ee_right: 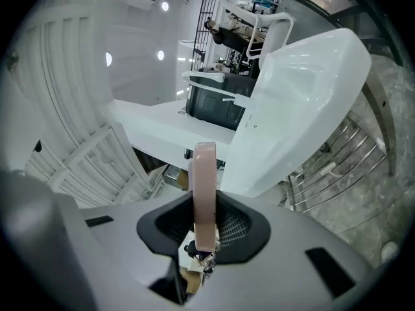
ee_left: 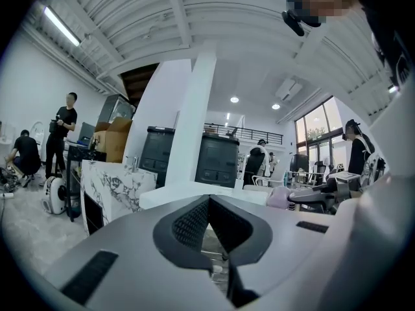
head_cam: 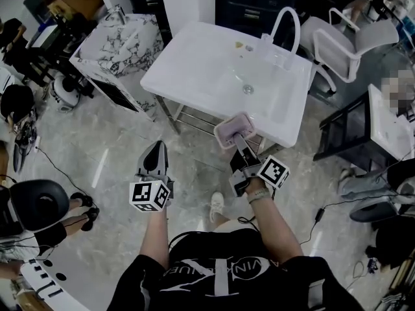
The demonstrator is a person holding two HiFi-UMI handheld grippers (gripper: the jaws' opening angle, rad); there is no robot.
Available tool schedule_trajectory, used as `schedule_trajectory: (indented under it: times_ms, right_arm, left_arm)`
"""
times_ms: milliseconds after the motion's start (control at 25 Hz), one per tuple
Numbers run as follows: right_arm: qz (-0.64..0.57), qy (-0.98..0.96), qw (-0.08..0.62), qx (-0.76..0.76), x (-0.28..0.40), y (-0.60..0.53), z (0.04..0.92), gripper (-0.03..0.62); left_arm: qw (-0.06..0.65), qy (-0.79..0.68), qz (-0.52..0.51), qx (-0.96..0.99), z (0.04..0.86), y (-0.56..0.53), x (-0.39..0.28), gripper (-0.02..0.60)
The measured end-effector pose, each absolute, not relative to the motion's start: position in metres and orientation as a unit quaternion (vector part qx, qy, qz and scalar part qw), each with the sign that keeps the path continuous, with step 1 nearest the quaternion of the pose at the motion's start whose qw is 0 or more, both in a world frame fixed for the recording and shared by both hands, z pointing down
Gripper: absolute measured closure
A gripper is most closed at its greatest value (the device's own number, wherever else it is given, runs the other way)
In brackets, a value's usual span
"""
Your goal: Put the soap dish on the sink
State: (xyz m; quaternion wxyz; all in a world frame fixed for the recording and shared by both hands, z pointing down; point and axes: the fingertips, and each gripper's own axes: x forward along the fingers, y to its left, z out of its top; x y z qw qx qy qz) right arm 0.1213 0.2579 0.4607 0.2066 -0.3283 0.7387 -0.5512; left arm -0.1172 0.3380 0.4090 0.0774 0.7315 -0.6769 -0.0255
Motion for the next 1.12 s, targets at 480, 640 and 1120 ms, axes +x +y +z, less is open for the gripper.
schedule_trajectory:
  times_ms: [480,640,1120]
  right_arm:
    - [-0.565,0.725,0.170,-0.356,0.116,0.191,0.469,0.503]
    - [-0.564,0.726,0.168,-0.356,0.112,0.175,0.467,0.503]
    - [-0.541,0.757,0.197,-0.309,0.083,0.126,0.450,0.503]
  left_arm:
    - [0.077,-0.670,-0.027,0.737,0.412,0.260,-0.122,0.568]
    - [0.078,-0.665,-0.027,0.742,0.412,0.242,-0.121,0.568]
    - [0.077,-0.660,-0.022,0.747,0.409,0.192,-0.138,0.568]
